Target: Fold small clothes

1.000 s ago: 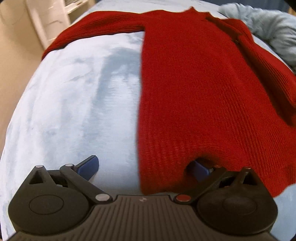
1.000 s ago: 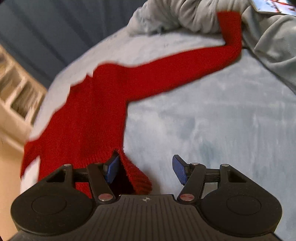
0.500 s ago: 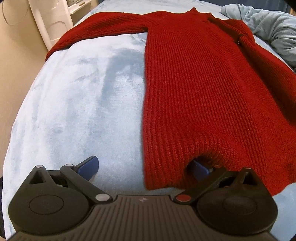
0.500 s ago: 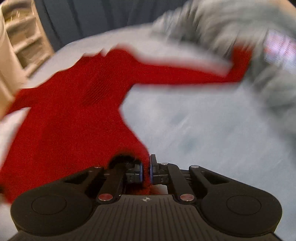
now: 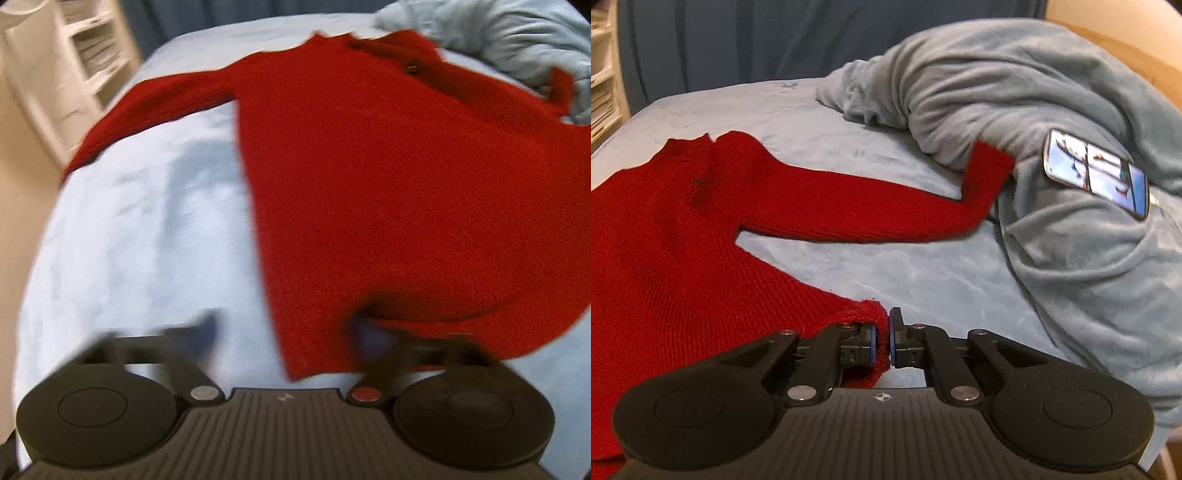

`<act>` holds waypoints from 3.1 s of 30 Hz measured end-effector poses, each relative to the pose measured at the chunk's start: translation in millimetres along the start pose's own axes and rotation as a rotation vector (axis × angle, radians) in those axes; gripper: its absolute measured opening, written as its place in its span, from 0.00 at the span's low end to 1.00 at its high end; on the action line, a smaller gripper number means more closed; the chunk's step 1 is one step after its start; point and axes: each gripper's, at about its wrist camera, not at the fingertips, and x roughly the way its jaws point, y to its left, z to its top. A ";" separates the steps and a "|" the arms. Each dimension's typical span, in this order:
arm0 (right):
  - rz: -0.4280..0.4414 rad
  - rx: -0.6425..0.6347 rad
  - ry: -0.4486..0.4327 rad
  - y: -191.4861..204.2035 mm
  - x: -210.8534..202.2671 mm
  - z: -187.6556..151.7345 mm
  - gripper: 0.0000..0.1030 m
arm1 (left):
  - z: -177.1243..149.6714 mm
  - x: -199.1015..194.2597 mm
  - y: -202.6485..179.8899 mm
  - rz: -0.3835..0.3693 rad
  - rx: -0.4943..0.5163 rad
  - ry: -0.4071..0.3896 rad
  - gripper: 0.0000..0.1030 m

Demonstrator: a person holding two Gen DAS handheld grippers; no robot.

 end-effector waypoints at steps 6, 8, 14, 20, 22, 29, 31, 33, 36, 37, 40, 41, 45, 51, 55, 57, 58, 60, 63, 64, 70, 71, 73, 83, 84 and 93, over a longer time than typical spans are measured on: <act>0.019 0.047 0.186 -8.5 14.2 -22.9 0.06 | 4.4 -9.6 -27.9 0.099 0.151 -0.023 0.07; 0.031 0.009 0.145 -3.2 -6.7 -25.1 0.06 | 14.1 -31.5 -10.0 0.116 0.089 -0.045 0.07; 0.185 -0.144 -0.061 19.9 -136.9 -26.5 0.05 | 21.8 -133.1 36.3 0.187 0.080 -0.170 0.05; 0.138 -0.299 0.073 30.3 -149.9 -109.8 0.05 | -38.5 -114.6 49.6 0.248 0.073 -0.020 0.04; 0.097 -0.329 0.165 34.9 -121.8 -139.4 0.05 | -62.9 -92.9 48.9 0.240 0.071 0.048 0.04; 0.182 -0.411 0.456 49.2 -86.0 -145.5 0.18 | -81.5 -82.6 44.5 0.228 0.077 0.086 0.07; 0.235 -0.393 0.482 41.0 -94.4 -134.5 0.44 | -84.0 -99.9 59.6 0.187 0.033 0.067 0.26; 0.304 -0.292 0.415 21.8 -98.1 -104.3 0.47 | -78.9 -118.1 74.4 0.146 -0.042 0.027 0.68; 0.321 -0.004 0.245 -9.4 -71.9 -37.7 0.51 | -62.0 -135.9 84.9 0.134 -0.133 -0.051 0.84; 0.308 0.101 0.190 -17.1 -55.8 -18.5 0.51 | -50.3 -134.3 88.0 0.143 -0.160 -0.065 0.84; 0.223 0.436 0.067 -33.6 20.5 36.8 0.54 | -14.4 -123.4 89.8 0.159 -0.252 -0.097 0.84; 0.192 0.514 0.064 -36.4 47.8 47.7 0.54 | -1.0 -116.1 90.9 0.157 -0.283 -0.102 0.84; -0.015 0.692 0.107 -42.5 153.5 77.8 0.54 | 45.1 -82.1 95.5 0.172 -0.384 -0.101 0.84; -0.112 0.651 0.025 -38.8 220.3 96.0 0.65 | 71.3 -27.4 116.1 0.216 -0.506 -0.040 0.84; -0.223 0.368 -0.073 -33.5 210.2 112.6 0.12 | 76.3 -6.5 122.4 0.265 -0.508 -0.036 0.84; -0.430 0.292 -0.125 -47.2 195.5 108.0 0.11 | 80.8 -4.8 124.8 0.290 -0.496 -0.059 0.84; -0.487 0.304 -0.131 -57.7 192.4 101.6 0.11 | 82.2 -3.7 127.0 0.297 -0.499 -0.068 0.84; -0.437 0.351 0.001 -76.4 210.3 86.9 0.13 | 83.6 -0.8 132.2 0.298 -0.519 -0.073 0.84; -0.401 0.370 0.033 -79.9 218.8 79.3 0.29 | 84.4 -0.8 137.1 0.296 -0.543 -0.071 0.84; -0.406 0.371 0.042 -79.0 214.2 81.4 0.44 | 84.5 -2.6 138.2 0.297 -0.544 -0.076 0.84; -0.167 0.448 -0.032 -40.7 101.8 49.6 0.69 | 83.2 -3.6 159.8 0.291 -0.620 -0.132 1.00; -0.117 0.453 -0.055 -28.8 81.1 36.6 0.72 | 85.5 0.5 166.0 0.273 -0.648 -0.135 1.00; -0.055 0.510 -0.093 -3.3 40.7 3.7 0.77 | 93.0 14.6 181.7 0.231 -0.733 -0.142 1.00; 0.120 0.292 -0.285 64.3 31.9 -30.9 0.75 | 148.4 98.5 288.9 0.088 -1.183 -0.153 1.00; 0.134 0.265 -0.290 66.1 32.0 -31.3 0.75 | 152.9 109.2 297.6 0.112 -1.226 -0.147 1.00; 0.183 0.233 -0.227 62.2 52.4 -32.4 0.73 | 225.0 129.4 311.6 0.376 -1.087 -0.145 0.13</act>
